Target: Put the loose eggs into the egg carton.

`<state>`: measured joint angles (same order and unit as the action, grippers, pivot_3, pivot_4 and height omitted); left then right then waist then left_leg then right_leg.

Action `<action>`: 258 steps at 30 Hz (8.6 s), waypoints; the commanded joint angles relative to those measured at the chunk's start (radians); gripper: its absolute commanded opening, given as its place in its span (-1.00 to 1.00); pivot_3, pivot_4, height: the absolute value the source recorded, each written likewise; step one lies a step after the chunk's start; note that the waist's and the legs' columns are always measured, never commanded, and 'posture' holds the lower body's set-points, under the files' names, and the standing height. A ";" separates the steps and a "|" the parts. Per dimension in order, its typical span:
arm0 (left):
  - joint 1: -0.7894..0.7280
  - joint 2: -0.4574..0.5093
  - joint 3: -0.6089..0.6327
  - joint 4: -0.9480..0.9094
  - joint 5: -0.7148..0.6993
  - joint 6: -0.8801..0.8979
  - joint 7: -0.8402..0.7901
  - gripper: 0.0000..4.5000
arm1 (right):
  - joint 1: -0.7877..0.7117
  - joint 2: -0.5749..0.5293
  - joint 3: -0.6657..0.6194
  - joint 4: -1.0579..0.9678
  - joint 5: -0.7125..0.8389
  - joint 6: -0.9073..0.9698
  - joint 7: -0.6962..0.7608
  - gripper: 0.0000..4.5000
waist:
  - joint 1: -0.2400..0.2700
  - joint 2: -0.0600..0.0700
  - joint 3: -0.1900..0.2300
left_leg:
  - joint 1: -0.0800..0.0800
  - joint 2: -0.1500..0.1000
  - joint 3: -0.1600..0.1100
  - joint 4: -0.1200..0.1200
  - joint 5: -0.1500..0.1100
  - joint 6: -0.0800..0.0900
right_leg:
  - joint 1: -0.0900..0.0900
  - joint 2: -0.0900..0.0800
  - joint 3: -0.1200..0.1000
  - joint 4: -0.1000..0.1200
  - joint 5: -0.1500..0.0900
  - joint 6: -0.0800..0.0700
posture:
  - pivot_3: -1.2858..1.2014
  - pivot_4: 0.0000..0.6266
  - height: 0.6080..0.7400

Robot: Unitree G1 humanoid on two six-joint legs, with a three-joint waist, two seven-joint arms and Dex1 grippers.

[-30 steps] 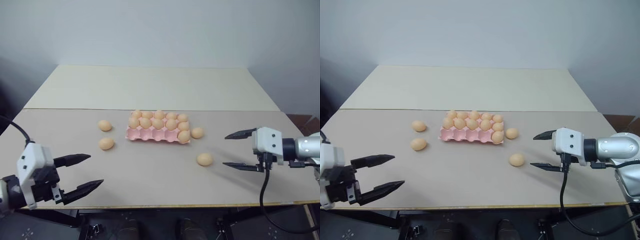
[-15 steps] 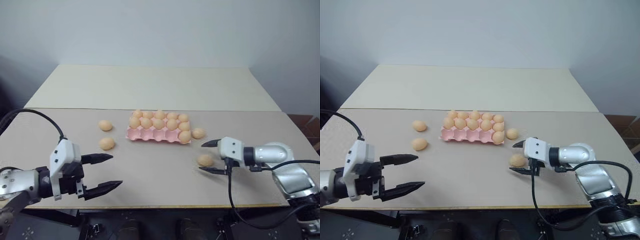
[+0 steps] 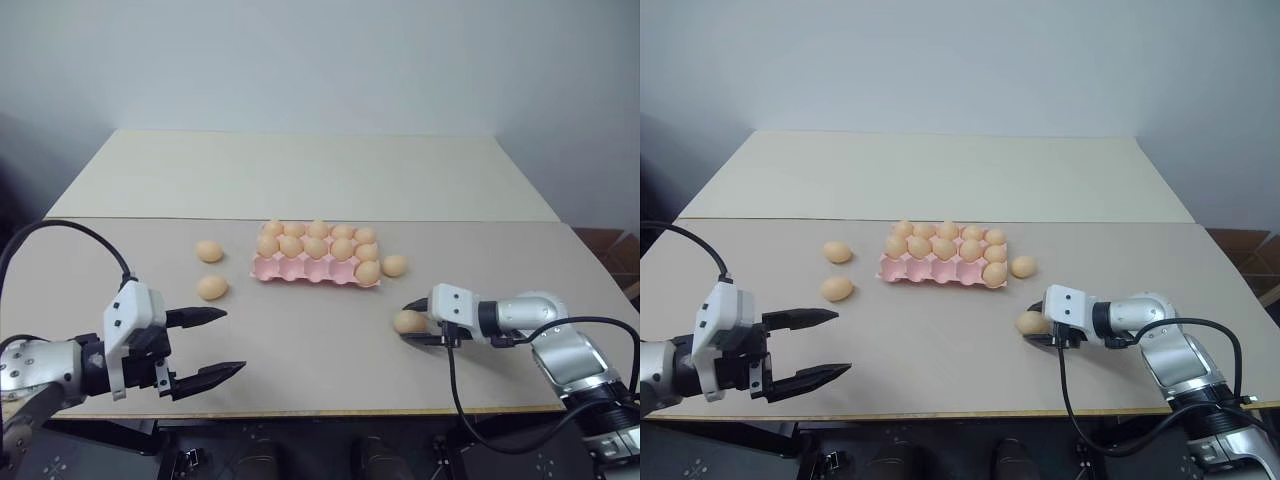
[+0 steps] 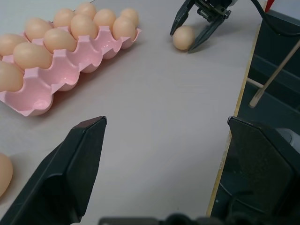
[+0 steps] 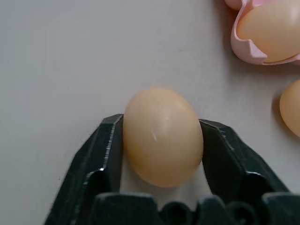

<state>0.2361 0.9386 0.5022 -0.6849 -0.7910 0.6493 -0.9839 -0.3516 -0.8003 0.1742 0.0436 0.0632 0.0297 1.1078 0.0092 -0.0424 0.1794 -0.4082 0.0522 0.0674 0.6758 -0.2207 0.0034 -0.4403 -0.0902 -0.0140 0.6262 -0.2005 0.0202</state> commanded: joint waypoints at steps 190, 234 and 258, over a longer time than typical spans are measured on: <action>-0.415 -0.246 -0.215 0.664 0.398 -0.317 0.165 1.00 | 0.030 -0.037 -0.156 -0.417 0.128 0.195 -0.081 0.98 | 0.001 0.001 0.000 | 0.001 -0.001 0.001 -0.008 0.000 0.000 | 0.000 0.000 0.000 -0.001 0.002 0.003 | 0.03 -0.52 1.00; -0.738 -0.426 -0.430 0.807 0.367 -0.371 0.033 -0.20 | 0.101 -0.026 -0.193 -0.511 0.091 0.274 -0.285 1.00 | 0.003 0.000 0.000 | 0.000 -0.001 -0.001 -0.001 0.000 0.000 | 0.002 0.000 -0.001 0.000 0.003 0.006 | 0.03 -0.52 1.00; -0.903 -0.487 -0.489 1.070 0.507 -0.510 -0.006 0.98 | 0.183 -0.013 -0.216 -0.538 0.047 0.257 -0.352 1.00 | 0.002 0.000 0.000 | -0.003 -0.002 -0.002 0.003 0.000 0.000 | 0.002 0.000 -0.001 0.000 0.005 0.008 | 0.03 -0.52 1.00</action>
<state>-0.6683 0.4442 -0.0154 0.4266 -0.2774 0.1728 -1.0104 -0.1502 -0.8126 -0.0249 -0.4849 0.1138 0.3018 0.7593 0.0108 -0.0427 0.1791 -0.4109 0.0503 0.0654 0.6785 -0.2204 0.0038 -0.4387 -0.0900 -0.0148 0.6263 -0.1955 0.0280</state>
